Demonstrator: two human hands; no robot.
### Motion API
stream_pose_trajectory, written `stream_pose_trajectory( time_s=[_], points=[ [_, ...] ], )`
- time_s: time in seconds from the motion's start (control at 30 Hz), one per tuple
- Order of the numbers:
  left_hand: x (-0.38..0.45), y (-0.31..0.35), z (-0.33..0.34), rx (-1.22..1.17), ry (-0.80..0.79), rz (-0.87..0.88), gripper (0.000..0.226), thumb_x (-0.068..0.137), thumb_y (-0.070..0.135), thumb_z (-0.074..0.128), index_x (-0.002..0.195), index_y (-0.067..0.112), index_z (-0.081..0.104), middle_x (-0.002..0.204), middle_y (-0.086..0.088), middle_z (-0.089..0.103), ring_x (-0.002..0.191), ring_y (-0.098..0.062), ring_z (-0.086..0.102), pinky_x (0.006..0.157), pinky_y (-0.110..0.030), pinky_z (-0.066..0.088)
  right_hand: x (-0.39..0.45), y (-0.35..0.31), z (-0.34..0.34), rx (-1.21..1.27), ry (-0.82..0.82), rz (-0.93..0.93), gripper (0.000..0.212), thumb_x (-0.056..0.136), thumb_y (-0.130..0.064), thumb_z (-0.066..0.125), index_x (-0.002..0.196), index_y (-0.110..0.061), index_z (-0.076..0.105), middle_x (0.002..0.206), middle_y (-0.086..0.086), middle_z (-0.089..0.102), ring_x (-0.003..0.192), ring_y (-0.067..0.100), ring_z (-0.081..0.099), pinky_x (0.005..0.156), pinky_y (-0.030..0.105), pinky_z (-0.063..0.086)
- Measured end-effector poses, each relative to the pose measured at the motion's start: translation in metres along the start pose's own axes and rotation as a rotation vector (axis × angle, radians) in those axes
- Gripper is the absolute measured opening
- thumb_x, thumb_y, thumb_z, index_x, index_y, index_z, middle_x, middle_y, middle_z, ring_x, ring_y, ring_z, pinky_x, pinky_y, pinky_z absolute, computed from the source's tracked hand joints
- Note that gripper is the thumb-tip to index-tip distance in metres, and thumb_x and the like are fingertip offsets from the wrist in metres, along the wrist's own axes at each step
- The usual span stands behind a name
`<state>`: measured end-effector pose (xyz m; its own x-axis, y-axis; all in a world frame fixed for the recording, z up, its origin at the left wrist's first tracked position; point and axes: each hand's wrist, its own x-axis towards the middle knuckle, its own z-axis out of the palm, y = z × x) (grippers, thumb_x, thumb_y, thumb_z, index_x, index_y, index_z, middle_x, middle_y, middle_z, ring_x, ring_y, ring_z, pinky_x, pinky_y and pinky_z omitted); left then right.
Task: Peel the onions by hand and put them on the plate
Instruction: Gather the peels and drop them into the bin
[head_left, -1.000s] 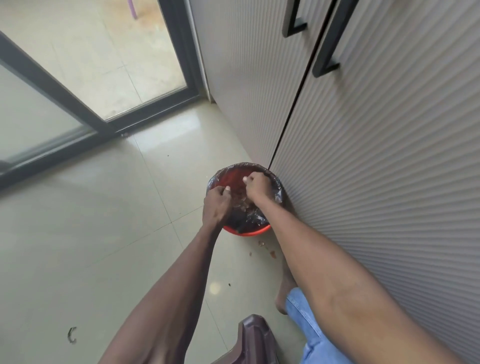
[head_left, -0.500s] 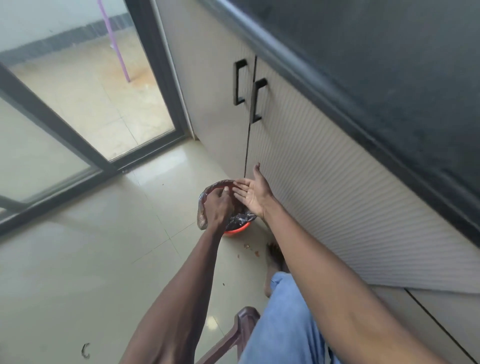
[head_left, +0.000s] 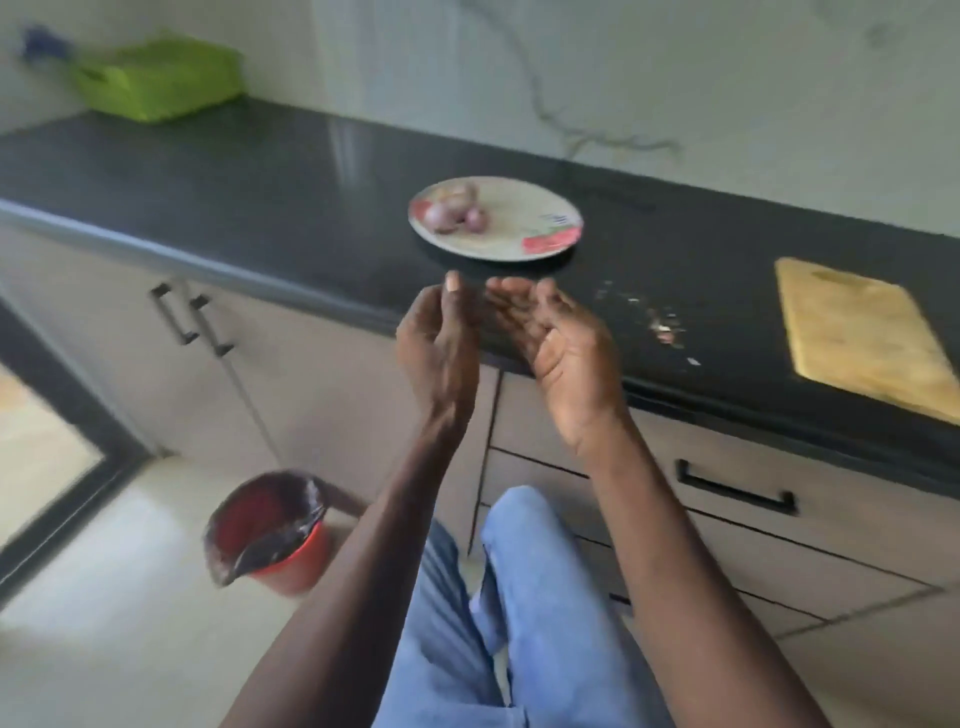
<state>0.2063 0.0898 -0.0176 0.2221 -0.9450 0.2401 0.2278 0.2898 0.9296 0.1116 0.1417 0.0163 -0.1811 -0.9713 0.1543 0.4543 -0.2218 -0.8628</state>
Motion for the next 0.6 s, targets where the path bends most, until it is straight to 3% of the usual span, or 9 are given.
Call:
stream_pose_trajectory(
  time_s=[0.07,0.17,0.2,0.23,0.3,0.4,0.5,0.6],
  points=[
    [-0.007,0.008,0.038,0.102,-0.233,0.042,0.029,0.096,0.038,0.057,0.073,0.023,0.066,0.066,0.000,0.060,0.068,-0.016,0.053,0.066,-0.041,0.046,-0.006,-0.037,-0.032,-0.204,0.175,-0.103,0.029,0.103,-0.019,0.047,0.109,0.000,0.069,0.110,0.012,0.072,0.109,0.021,0.067,0.104,0.034,0.049],
    [-0.016,0.010,0.086,0.444,-0.560,0.156,0.021,0.100,0.024,0.052,0.104,0.014,0.071,0.094,-0.004,0.072,0.088,-0.020,0.065,0.080,-0.037,0.050,-0.021,-0.081,-0.084,-0.927,0.380,-0.166,0.038,0.105,-0.033,0.044,0.118,-0.006,0.068,0.114,0.002,0.069,0.112,0.013,0.062,0.096,0.020,0.043],
    [-0.013,0.005,0.097,0.563,-0.621,0.192,0.025,0.101,0.020,0.050,0.116,0.012,0.068,0.111,-0.008,0.072,0.104,-0.025,0.065,0.089,-0.037,0.049,-0.024,-0.088,-0.101,-1.237,0.404,-0.119,0.049,0.106,-0.040,0.038,0.126,-0.003,0.062,0.122,0.006,0.064,0.120,0.014,0.055,0.096,0.022,0.039],
    [-0.009,-0.001,0.105,0.671,-0.679,0.216,0.031,0.102,0.017,0.046,0.125,0.009,0.064,0.126,-0.012,0.067,0.119,-0.030,0.060,0.097,-0.036,0.046,-0.026,-0.093,-0.115,-1.490,0.396,-0.021,0.063,0.105,-0.049,0.030,0.137,0.000,0.051,0.140,0.013,0.054,0.134,0.019,0.044,0.106,0.028,0.032],
    [0.005,-0.013,0.122,0.863,-0.784,0.245,0.037,0.103,0.015,0.041,0.134,0.004,0.056,0.145,-0.016,0.055,0.136,-0.031,0.048,0.107,-0.036,0.036,-0.030,-0.094,-0.136,-1.786,0.348,0.263,0.089,0.098,-0.065,0.011,0.152,0.004,0.024,0.162,0.020,0.019,0.151,0.028,0.012,0.123,0.038,0.007],
    [0.024,-0.035,0.135,1.126,-0.840,0.254,0.040,0.103,0.017,0.034,0.134,-0.002,0.049,0.149,-0.020,0.045,0.143,-0.033,0.036,0.117,-0.040,0.026,-0.028,-0.073,-0.141,-1.913,0.224,0.480,0.105,0.087,-0.077,-0.003,0.154,0.004,0.001,0.163,0.021,-0.007,0.152,0.031,-0.011,0.122,0.043,-0.011],
    [0.029,-0.043,0.144,1.274,-0.856,0.195,0.051,0.106,0.021,0.029,0.150,-0.004,0.033,0.162,-0.020,0.027,0.153,-0.032,0.018,0.125,-0.042,0.011,-0.005,-0.055,-0.132,-1.931,0.134,0.415,0.097,0.093,-0.073,0.004,0.154,0.002,-0.005,0.162,0.021,-0.014,0.151,0.030,-0.016,0.122,0.042,-0.013],
    [0.039,-0.040,0.143,1.074,-0.935,0.205,0.039,0.105,0.013,0.036,0.137,-0.006,0.049,0.149,-0.020,0.046,0.145,-0.033,0.036,0.117,-0.035,0.023,0.024,-0.056,-0.128,-1.879,-0.009,0.365,0.090,0.097,-0.068,0.008,0.156,0.000,0.001,0.164,0.017,-0.012,0.152,0.026,-0.013,0.123,0.040,-0.011]
  ],
)
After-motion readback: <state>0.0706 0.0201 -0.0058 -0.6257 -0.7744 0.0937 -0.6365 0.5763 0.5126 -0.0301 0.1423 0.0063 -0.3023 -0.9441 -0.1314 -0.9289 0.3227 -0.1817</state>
